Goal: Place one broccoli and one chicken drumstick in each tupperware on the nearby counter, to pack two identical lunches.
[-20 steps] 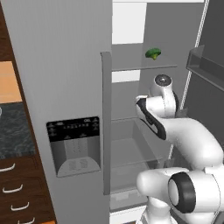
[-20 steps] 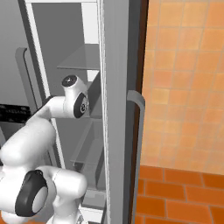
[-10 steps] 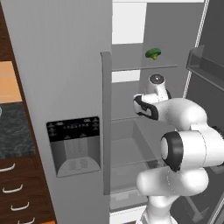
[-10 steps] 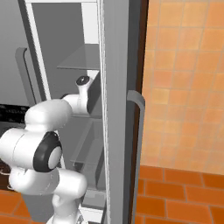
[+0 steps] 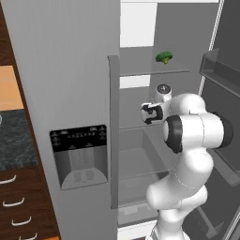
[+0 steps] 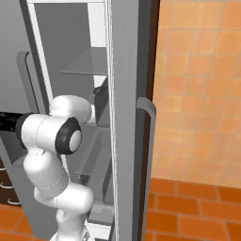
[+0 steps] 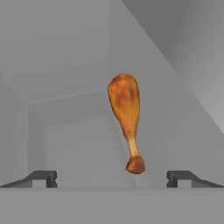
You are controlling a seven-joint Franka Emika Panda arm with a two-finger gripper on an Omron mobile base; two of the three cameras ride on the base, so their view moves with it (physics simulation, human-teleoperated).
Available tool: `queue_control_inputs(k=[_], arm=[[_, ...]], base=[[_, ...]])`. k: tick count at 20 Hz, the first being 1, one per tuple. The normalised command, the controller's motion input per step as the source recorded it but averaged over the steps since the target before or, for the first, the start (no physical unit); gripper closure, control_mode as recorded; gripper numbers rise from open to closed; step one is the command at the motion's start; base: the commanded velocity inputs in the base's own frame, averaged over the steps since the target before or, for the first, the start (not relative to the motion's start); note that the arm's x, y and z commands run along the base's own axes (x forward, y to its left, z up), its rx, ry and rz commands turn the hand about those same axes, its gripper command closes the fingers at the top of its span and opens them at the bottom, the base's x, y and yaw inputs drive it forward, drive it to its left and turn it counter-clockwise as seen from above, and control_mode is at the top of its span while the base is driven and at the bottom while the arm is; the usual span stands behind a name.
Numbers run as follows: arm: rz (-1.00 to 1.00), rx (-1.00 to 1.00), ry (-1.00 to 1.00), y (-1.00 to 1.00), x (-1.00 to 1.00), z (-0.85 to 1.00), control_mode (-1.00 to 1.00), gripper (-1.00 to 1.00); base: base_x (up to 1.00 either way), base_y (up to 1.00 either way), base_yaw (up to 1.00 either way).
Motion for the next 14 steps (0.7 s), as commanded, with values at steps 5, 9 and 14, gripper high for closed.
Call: queue_control_inputs(k=[5, 9, 14], arm=[[0.00, 0.00, 0.00, -0.10, 0.66, -0.36, -1.00, -1.00], [0.00, 0.00, 0.00, -0.14, 0.64, -0.37, -1.00, -1.00], [0.00, 0.00, 0.00, -0.14, 0.48, -0.46, -1.00, -1.00]], base=[[0.00, 0.00, 0.00], [0.00, 0.00, 0.00], [0.00, 0.00, 0.00]])
